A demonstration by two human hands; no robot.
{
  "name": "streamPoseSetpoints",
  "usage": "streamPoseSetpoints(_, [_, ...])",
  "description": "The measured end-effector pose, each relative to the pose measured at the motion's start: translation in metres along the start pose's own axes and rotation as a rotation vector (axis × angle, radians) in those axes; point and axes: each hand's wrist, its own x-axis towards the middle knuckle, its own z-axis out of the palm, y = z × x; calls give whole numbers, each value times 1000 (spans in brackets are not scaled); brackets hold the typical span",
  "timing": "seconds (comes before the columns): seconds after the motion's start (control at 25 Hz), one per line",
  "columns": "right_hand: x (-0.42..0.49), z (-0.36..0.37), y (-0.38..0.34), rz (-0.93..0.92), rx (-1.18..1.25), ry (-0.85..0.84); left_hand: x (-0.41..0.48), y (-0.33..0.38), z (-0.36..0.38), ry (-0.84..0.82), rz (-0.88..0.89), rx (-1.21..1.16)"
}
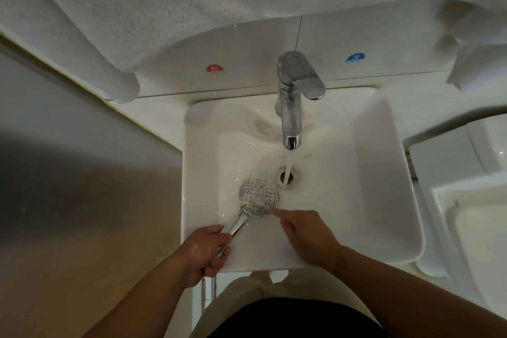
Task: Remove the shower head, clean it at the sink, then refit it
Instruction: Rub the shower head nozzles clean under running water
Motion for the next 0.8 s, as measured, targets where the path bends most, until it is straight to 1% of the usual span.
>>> streamPoseSetpoints(0.12, [3,-4,5,53,39,48,0,-1,1,7,-12,-8])
streamPoseSetpoints(0.24, [0,-7,8,-8,15,-22,-1,0,0,1,-31,-43])
streamPoseSetpoints(0.32, [-1,-13,11,11,39,53,0,2,0,-5,-57,-61])
streamPoseSetpoints(0.36, [-3,-14,13,0,37,44,0,2,-2,-12,-65,-74])
streamPoseSetpoints(0.44, [-4,-15,14,-30,15,-34,2,3,-6,-36,-85,-94])
streamPoseSetpoints(0.56, [0,-20,16,7,60,26,4,4,-9,-60,-112,-119])
streamPoseSetpoints(0.64, [-1,-18,13,-37,29,-43,5,3,-12,-67,-120,-130])
streamPoseSetpoints(0.76, [0,-23,14,-36,50,-1,7,3,-13,-66,-137,-143])
streamPoseSetpoints(0.8, [-1,-24,14,-61,27,-21,7,3,-14,-70,-140,-151])
